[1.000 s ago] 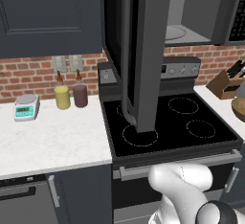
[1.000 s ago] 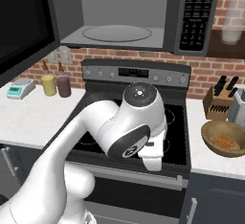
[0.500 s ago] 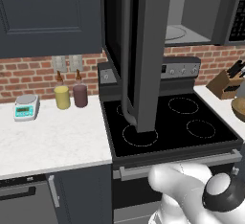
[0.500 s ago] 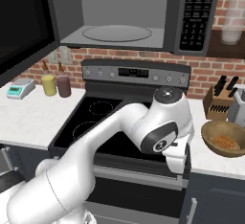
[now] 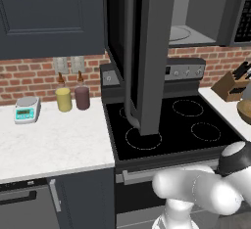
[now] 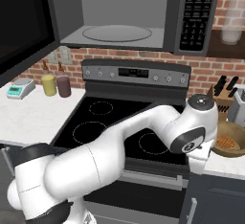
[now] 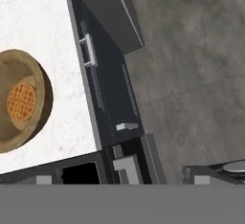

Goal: Open the microwave, place the bowl with waffle inside the microwave, then close the microwave door and turn it on.

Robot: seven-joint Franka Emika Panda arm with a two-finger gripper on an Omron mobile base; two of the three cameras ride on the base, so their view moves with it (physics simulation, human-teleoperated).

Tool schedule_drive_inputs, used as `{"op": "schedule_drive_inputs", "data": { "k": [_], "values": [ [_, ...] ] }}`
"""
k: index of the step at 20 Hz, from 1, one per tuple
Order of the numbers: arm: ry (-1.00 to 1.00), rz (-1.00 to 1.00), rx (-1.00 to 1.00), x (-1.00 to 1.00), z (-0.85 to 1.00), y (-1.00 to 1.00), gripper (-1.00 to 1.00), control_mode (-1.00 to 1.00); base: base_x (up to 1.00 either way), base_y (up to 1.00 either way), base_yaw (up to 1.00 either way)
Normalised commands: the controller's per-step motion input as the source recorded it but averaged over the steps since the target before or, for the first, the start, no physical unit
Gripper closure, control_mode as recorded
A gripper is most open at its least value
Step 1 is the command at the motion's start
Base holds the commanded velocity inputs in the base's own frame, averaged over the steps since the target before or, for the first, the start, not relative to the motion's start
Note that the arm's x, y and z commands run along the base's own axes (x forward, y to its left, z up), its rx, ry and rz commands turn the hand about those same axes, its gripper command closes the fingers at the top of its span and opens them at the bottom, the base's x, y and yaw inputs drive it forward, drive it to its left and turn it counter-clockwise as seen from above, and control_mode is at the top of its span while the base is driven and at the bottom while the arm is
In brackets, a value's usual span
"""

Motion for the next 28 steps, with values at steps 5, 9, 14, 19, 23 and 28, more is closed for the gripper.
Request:
{"op": "schedule_drive_inputs", "data": {
  "k": [5,9,14,19,23,28],
  "values": [
    [0.0,0.08,0.07,0.44,-0.15,-0.28,-1.0,-1.0,0.0,0.0,0.0],
    [0.0,0.11,0.01,0.46,-0.24,-0.17,-1.0,-1.0,0.0,0.0,0.0],
    [0.0,0.1,0.0,0.35,-0.44,-0.16,-1.0,-1.0,0.0,0.0,0.0],
    [-0.02,0.04,0.0,0.21,-0.48,-0.36,-1.0,-1.0,0.0,0.0,0.0],
    [-0.04,0.02,0.05,0.26,-0.17,-0.42,-1.0,-1.0,0.0,0.0,0.0],
    [0.0,0.0,0.09,0.44,0.0,-0.41,-1.0,-1.0,0.0,0.0,0.0]
  ]
}}
